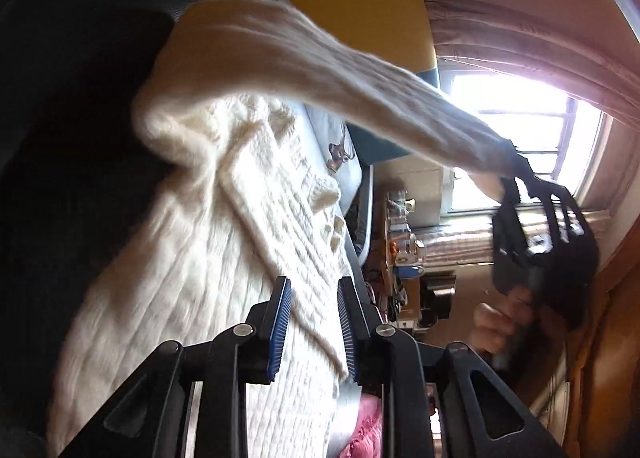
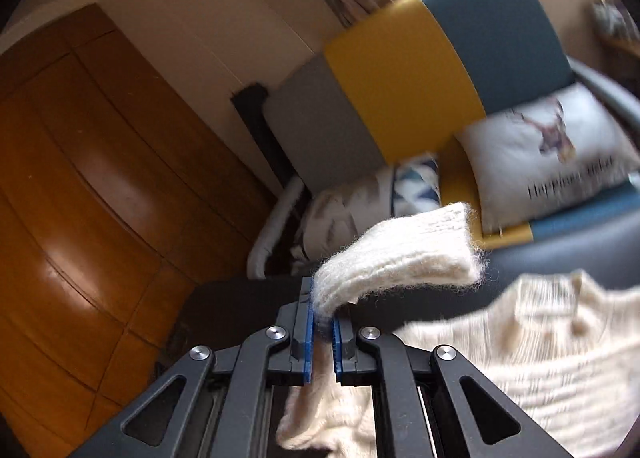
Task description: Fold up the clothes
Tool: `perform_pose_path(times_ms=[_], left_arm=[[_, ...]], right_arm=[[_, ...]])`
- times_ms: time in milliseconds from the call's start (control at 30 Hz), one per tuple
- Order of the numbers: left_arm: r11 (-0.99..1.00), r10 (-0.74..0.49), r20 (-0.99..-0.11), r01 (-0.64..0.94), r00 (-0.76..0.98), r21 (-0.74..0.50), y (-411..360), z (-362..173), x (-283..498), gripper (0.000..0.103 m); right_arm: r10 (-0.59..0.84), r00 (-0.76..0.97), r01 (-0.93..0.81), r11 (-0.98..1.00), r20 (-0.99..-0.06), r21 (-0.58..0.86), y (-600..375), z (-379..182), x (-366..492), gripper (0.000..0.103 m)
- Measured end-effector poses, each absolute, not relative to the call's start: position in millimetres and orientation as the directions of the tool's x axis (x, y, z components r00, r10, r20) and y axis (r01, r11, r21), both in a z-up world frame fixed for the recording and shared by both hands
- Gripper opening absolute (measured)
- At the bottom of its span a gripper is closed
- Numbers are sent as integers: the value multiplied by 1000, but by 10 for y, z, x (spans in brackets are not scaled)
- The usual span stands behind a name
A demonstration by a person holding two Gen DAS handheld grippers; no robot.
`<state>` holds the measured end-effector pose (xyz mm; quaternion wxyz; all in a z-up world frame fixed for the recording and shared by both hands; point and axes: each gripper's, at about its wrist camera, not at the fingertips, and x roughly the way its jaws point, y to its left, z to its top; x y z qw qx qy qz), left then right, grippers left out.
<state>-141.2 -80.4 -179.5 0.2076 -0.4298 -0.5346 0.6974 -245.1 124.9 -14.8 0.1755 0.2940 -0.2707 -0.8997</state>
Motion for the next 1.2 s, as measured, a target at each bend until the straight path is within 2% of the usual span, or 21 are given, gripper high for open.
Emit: perform_pose_path(times_ms=[167,300,367,467,567,667,700,767,833,933,967,1000,1033,1067,1133,1167,1200], left_arm=[[-390,676,-454,241,-581,-889,-874,-1848,-1719,22],[-414,621,-519,317,-587,-854,-991,-1956,-1769,21],[-429,608,-544,337,-578,-838,-1020,-2015,-1751,21],[-449,603,-563,343,-565,-825,-1008,-2090,-1720,18],[-476,597,-575,330,-559,-815,-961,-2067,-1711,18],[-451,621,-558,332,-551,-829,-960,-2057,-1670,21],[-433,630,-541,326,-557,-840,-958,-2039,-1640,23],[-408,642,-508,304,-574,-861,-962,-1982,-1576,25],[-392,650,-474,272,-594,-879,-971,-1907,-1510,27],[-364,670,-434,243,-602,-899,-948,-1829,-1510,34],[-365,675,-437,246,-595,-898,-927,-1826,-1548,37],[-371,671,-450,258,-589,-892,-913,-1832,-1583,38],[-373,669,-462,275,-583,-886,-894,-1844,-1627,38],[-370,671,-470,291,-573,-882,-880,-1881,-1678,39],[-386,662,-509,332,-550,-861,-861,-1930,-1755,39],[-397,657,-526,344,-540,-851,-844,-1952,-1780,35],[-417,640,-551,359,-536,-835,-839,-1961,-1777,23]], right_arm=[[-456,-803,178,-799,-385,574,1556,94,-2322,8],[-397,-836,117,-804,-379,583,2006,6,-2081,8],[-349,-847,50,-804,-401,593,2292,-193,-1928,8],[-282,-829,-98,-777,-483,622,2772,-696,-1656,8],[-254,-778,-238,-726,-574,645,3064,-1319,-1430,8],[-255,-739,-317,-685,-624,656,3276,-1779,-1169,8],[-267,-735,-327,-665,-623,672,3300,-1894,-1099,12],[-294,-739,-340,-614,-606,713,3375,-2089,-1024,12],[-334,-773,-324,-523,-539,788,3545,-2278,-890,18],[-347,-840,-279,-383,-417,881,3710,-2350,-780,35],[-342,-859,-262,-347,-382,900,3756,-2349,-736,45],[-332,-866,-262,-337,-374,905,3776,-2329,-730,52],[-322,-873,-261,-326,-366,909,3797,-2308,-724,55],[-312,-878,-262,-319,-362,911,3814,-2287,-721,57],[-282,-867,-297,-369,-411,881,3786,-2236,-783,57],[-263,-856,-319,-406,-444,856,3771,-2206,-815,56],[-242,-844,-338,-453,-479,825,3744,-2176,-871,51]])
